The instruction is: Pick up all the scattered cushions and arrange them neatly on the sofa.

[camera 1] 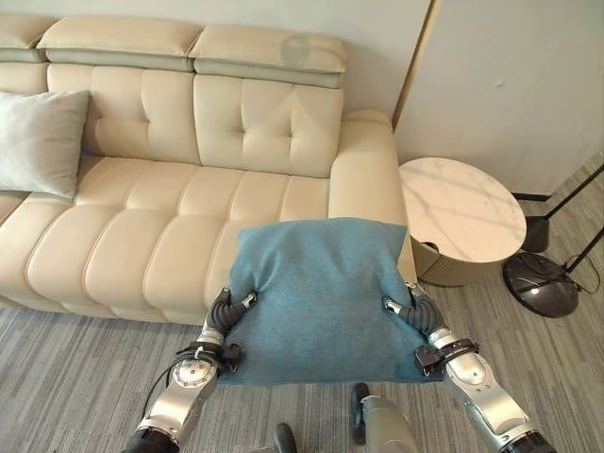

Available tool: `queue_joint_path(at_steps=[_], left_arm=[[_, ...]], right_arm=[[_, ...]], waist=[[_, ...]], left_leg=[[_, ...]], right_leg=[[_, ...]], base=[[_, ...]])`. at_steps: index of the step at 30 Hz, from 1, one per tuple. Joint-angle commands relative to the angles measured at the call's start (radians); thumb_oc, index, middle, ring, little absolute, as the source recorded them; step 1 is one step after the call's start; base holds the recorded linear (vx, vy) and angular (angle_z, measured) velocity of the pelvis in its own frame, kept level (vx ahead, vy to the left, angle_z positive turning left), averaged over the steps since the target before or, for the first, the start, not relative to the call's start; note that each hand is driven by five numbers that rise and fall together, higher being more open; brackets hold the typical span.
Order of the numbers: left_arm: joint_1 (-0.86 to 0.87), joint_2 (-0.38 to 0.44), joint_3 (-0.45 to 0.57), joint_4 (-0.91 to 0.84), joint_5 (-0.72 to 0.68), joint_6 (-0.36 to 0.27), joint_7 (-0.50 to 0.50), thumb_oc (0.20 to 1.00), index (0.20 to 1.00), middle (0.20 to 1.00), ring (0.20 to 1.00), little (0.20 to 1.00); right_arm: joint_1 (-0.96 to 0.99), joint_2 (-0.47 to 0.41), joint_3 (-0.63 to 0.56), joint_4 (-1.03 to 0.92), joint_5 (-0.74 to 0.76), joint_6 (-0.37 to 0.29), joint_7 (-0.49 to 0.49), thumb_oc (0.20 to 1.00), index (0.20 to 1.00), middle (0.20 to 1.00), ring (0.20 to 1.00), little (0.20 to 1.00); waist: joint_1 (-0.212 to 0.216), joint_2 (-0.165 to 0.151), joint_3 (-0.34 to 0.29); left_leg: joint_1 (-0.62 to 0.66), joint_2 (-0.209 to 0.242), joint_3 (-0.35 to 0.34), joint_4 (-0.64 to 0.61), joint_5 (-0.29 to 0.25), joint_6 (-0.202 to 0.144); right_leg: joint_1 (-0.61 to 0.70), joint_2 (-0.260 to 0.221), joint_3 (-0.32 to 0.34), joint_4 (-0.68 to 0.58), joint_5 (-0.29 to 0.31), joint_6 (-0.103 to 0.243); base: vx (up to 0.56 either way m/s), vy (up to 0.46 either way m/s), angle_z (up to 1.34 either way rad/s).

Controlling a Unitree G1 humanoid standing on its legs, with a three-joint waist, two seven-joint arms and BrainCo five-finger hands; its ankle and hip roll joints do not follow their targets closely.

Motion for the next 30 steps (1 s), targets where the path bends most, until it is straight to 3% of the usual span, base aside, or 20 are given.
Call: queue_joint_path(at_steps=[1, 4, 6, 7, 8, 10, 12, 14, 16, 17, 19, 20, 21, 24, 25, 30], left_arm=[[-0.116, -0.053, -0.065, -0.117, 0.052, -0.095, -0.065, 0.2, 0.2, 0.2, 0.2, 0.2], [-0.108, -0.06, -0.056, -0.111, 0.055, -0.097, -0.065, 0.2, 0.2, 0.2, 0.2, 0.2], [-0.086, -0.06, -0.054, -0.119, 0.055, -0.095, -0.074, 0.2, 0.2, 0.2, 0.2, 0.2], [-0.079, -0.065, -0.059, -0.12, 0.055, -0.092, -0.08, 0.2, 0.2, 0.2, 0.2, 0.2], [-0.08, -0.08, -0.062, -0.112, 0.052, -0.094, -0.073, 0.2, 0.2, 0.2, 0.2, 0.2], [-0.078, -0.076, -0.059, -0.111, 0.045, -0.096, -0.076, 0.2, 0.2, 0.2, 0.2, 0.2], [-0.082, -0.085, -0.06, -0.097, 0.036, -0.1, -0.069, 0.2, 0.2, 0.2, 0.2, 0.2], [-0.091, -0.095, -0.059, -0.085, 0.029, -0.097, -0.061, 0.2, 0.2, 0.2, 0.2, 0.2], [-0.089, -0.091, -0.053, -0.087, 0.032, -0.094, -0.061, 0.2, 0.2, 0.2, 0.2, 0.2], [-0.083, -0.082, -0.049, -0.094, 0.039, -0.093, -0.065, 0.2, 0.2, 0.2, 0.2, 0.2], [-0.079, -0.074, -0.041, -0.098, 0.036, -0.094, -0.06, 0.2, 0.2, 0.2, 0.2, 0.2], [-0.079, -0.074, -0.042, -0.099, 0.036, -0.094, -0.06, 0.2, 0.2, 0.2, 0.2, 0.2], [-0.077, -0.072, -0.037, -0.106, 0.032, -0.095, -0.051, 0.2, 0.2, 0.2, 0.2, 0.2], [-0.069, -0.082, -0.037, -0.115, 0.016, -0.104, -0.052, 0.2, 0.2, 0.2, 0.2, 0.2], [-0.063, -0.084, -0.038, -0.124, 0.018, -0.099, -0.058, 0.2, 0.2, 0.2, 0.2, 0.2], [-0.053, -0.056, -0.017, -0.15, 0.029, -0.101, -0.063, 0.2, 0.2, 0.2, 0.2, 0.2]], right_arm=[[-0.116, 0.047, 0.056, -0.098, 0.048, -0.099, 0.063, 0.2, 0.2, 0.2, 0.2, 0.2], [-0.11, 0.045, 0.055, -0.082, 0.05, -0.093, 0.074, 0.2, 0.2, 0.2, 0.2, 0.2], [-0.088, 0.036, 0.05, -0.092, 0.054, -0.097, 0.075, 0.2, 0.2, 0.2, 0.2, 0.2], [-0.079, 0.034, 0.049, -0.093, 0.054, -0.097, 0.076, 0.2, 0.2, 0.2, 0.2, 0.2], [-0.076, 0.032, 0.046, -0.084, 0.053, -0.098, 0.08, 0.2, 0.2, 0.2, 0.2, 0.2], [-0.086, 0.021, 0.04, -0.074, 0.051, -0.101, 0.073, 0.2, 0.2, 0.2, 0.2, 0.2], [-0.085, 0.006, 0.036, -0.075, 0.054, -0.104, 0.07, 0.2, 0.2, 0.2, 0.2, 0.2], [-0.091, -0.002, 0.038, -0.068, 0.049, -0.101, 0.064, 0.2, 0.2, 0.2, 0.2, 0.2], [-0.095, -0.003, 0.036, -0.077, 0.041, -0.099, 0.061, 0.2, 0.2, 0.2, 0.2, 0.2], [-0.094, -0.002, 0.031, -0.077, 0.03, -0.1, 0.056, 0.2, 0.2, 0.2, 0.2, 0.2], [-0.089, 0.0, 0.027, -0.069, 0.024, -0.103, 0.048, 0.2, 0.2, 0.2, 0.2, 0.2], [-0.088, 0.0, 0.027, -0.069, 0.023, -0.103, 0.048, 0.2, 0.2, 0.2, 0.2, 0.2], [-0.089, -0.001, 0.022, -0.071, 0.013, -0.103, 0.039, 0.2, 0.2, 0.2, 0.2, 0.2], [-0.085, -0.006, 0.005, -0.074, 0.011, -0.106, 0.031, 0.2, 0.2, 0.2, 0.2, 0.2], [-0.085, -0.008, -0.002, -0.083, 0.007, -0.106, 0.034, 0.2, 0.2, 0.2, 0.2, 0.2], [-0.123, 0.004, 0.016, -0.111, 0.006, -0.103, 0.046, 0.2, 0.2, 0.2, 0.2, 0.2]], waist=[[-0.033, 0.007, 0.011], [-0.042, 0.004, 0.008], [-0.043, 0.0, -0.009], [-0.046, 0.003, -0.015], [-0.052, 0.012, -0.027], [-0.055, 0.023, -0.038], [-0.057, 0.023, -0.052], [-0.056, 0.007, -0.053], [-0.043, -0.008, -0.063], [-0.035, -0.026, -0.073], [-0.023, -0.039, -0.076], [-0.022, -0.039, -0.075], [-0.007, -0.043, -0.071], [-0.011, -0.034, -0.079], [-0.025, -0.016, -0.085], [0.002, -0.009, -0.075]], left_leg=[[0.058, -0.033, -0.074, 0.051, -0.11, -0.092], [0.087, -0.057, -0.097, 0.043, -0.122, -0.094], [0.107, -0.07, -0.11, 0.052, -0.142, -0.096], [0.117, -0.069, -0.12, 0.056, -0.14, -0.103], [0.116, -0.062, -0.127, 0.077, -0.123, -0.119], [0.105, -0.049, -0.107, 0.138, -0.088, -0.157], [0.059, -0.018, -0.075, 0.296, -0.006, -0.221], [0.019, 0.037, -0.007, 0.31, -0.029, -0.214], [-0.006, 0.062, 0.007, 0.259, -0.079, -0.188], [-0.043, 0.093, -0.004, 0.196, -0.081, -0.184], [-0.083, 0.136, -0.043, 0.148, -0.031, -0.196], [-0.079, 0.136, -0.042, 0.146, -0.03, -0.197], [-0.101, 0.158, -0.113, 0.132, -0.009, -0.203], [-0.091, 0.156, -0.147, 0.12, -0.014, -0.209], [-0.062, 0.154, -0.123, 0.086, -0.021, -0.211], [-0.036, 0.114, -0.069, 0.082, -0.048, -0.181]], right_leg=[[0.048, 0.056, -0.002, -0.118, 0.044, 0.025], [0.017, 0.068, -0.046, -0.152, 0.088, 0.035], [0.061, 0.063, -0.086, -0.201, 0.063, 0.02], [0.08, 0.075, -0.072, -0.206, 0.062, 0.006], [0.097, 0.088, -0.055, -0.215, 0.067, -0.004], [0.136, 0.086, -0.086, -0.244, 0.074, -0.009], [0.187, 0.1, -0.069, -0.272, 0.062, -0.028], [0.221, 0.089, -0.048, -0.296, 0.049, -0.028], [0.242, 0.081, -0.013, -0.313, 0.041, -0.018], [0.257, 0.068, 0.022, -0.323, 0.033, -0.011], [0.272, 0.064, 0.055, -0.337, 0.024, -0.012], [0.274, 0.064, 0.056, -0.338, 0.023, -0.013], [0.298, 0.074, 0.103, -0.355, 0.015, -0.015], [0.302, 0.076, 0.133, -0.353, 0.011, -0.016], [0.303, 0.081, 0.162, -0.349, 0.007, -0.009], [0.28, 0.06, 0.231, -0.327, 0.028, 0.016]], base=[[0.21, 0.017, 0.4], [0.27, -0.004, 0.55], [0.32, -0.046, 0.38], [0.32, -0.066, 0.46], [0.29, -0.073, 0.49], [0.27, -0.062, 0.49], [0.26, -0.047, 0.14], [0.17, 0.028, -0.28], [0.19, 0.091, -0.45], [0.21, 0.091, -0.77], [0.15, 0.052, -0.9], [0.18, 0.047, -0.92], [0.12, 0.033, -0.98], [0.15, 0.165, -0.82], [0.14, 0.246, -0.91], [0.06, 0.219, -0.73]])
